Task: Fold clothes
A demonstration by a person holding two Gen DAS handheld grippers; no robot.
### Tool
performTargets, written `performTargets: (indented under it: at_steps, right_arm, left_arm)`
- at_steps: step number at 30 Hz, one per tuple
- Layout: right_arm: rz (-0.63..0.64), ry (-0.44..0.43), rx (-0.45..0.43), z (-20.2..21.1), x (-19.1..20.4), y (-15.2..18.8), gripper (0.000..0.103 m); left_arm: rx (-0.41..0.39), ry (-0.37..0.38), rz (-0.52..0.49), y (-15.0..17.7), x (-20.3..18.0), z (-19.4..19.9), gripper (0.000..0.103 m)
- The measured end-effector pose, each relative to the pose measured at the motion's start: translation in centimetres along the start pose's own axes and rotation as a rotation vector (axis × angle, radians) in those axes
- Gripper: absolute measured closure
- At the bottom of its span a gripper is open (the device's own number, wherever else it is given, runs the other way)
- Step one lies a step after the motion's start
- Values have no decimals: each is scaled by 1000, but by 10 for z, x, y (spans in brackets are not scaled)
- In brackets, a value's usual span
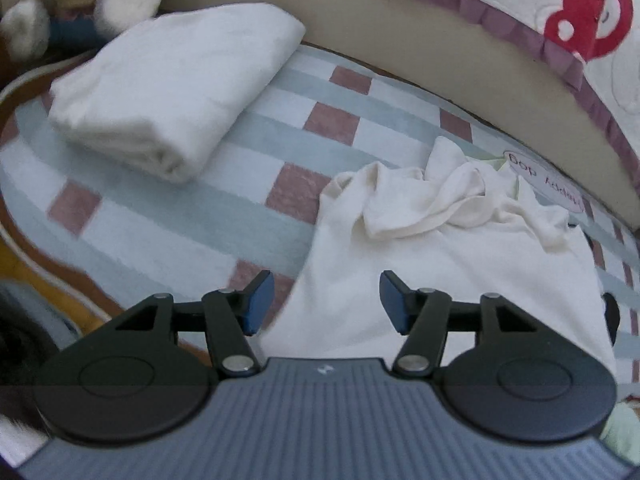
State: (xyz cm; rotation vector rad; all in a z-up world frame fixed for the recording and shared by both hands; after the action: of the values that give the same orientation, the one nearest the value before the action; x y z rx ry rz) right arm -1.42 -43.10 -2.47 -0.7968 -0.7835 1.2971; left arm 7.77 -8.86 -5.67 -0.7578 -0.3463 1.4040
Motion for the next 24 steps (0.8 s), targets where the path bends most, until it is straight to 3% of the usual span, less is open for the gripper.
performTargets:
  at_steps: [1,3,4,6,8,11,13,16,18,19,20,21,23,24]
  right_arm:
    - [36,-12,-8,-4,12,-7,60]
    - [109,-37,-25,-12,37,-22,47]
    - [146,-49,-33,-16,49,-29,47]
    - [271,-70,-17,-32,67,-36,47]
    - [435,-89,23,-55,80,-37,47]
    - [674,-121,83,-88,97,-39,47]
    - [766,-194,118,-103,93,-37,48]
    - [796,-251,136,-119,73,-29,49]
    - [800,-268,173,-129,63,-20,53]
    - [801,-276,191,-134,58,-16,60]
    - [803,-285,210,-139,54,-11,90]
    - [804,-294,224,-144,49,-7,96]
    - [794,-317,204,-155,46,-3,96]
    - [789,-329,195,-160,44,0,96]
  left_arm:
    - [-9,25,-40,-8,-2,-3,45]
    - [-69,109,-119,-20,-7,-16,15]
    - [-98,129,-170,-23,-10,-25,15]
    - [-147,156,-266,-28,-16,-43,15]
    - [-146,141,-318,-29,-24,-64,16]
    - [-43,239,-272,-25,-29,-91,18]
    - [2,269,-289,-18,-29,-98,21]
    - [0,228,-387,-10,-31,-101,41]
    - [-4,232,-464,-4,-35,-104,63]
    - [-8,238,-509,0,-38,-107,64]
    - [-11,244,-554,3,-40,-109,64]
    - [-17,244,-598,7,-43,-111,64]
    - [-45,222,-659,11,-46,-114,64]
    - [-58,209,-670,12,-46,-116,58]
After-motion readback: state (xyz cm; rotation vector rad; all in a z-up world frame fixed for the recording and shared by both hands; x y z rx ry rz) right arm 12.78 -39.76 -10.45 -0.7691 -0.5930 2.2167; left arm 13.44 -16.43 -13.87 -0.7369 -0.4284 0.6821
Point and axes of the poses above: each gripper's, at about its wrist camera, not at the fingertips, and z roughly against the way its jaws point, x to its left, y to its underside, the point moved 3 cm from there along -z, roughly the way its jaws point, and after that the axes turned 9 degrees about -x, right-handed, at the moved point
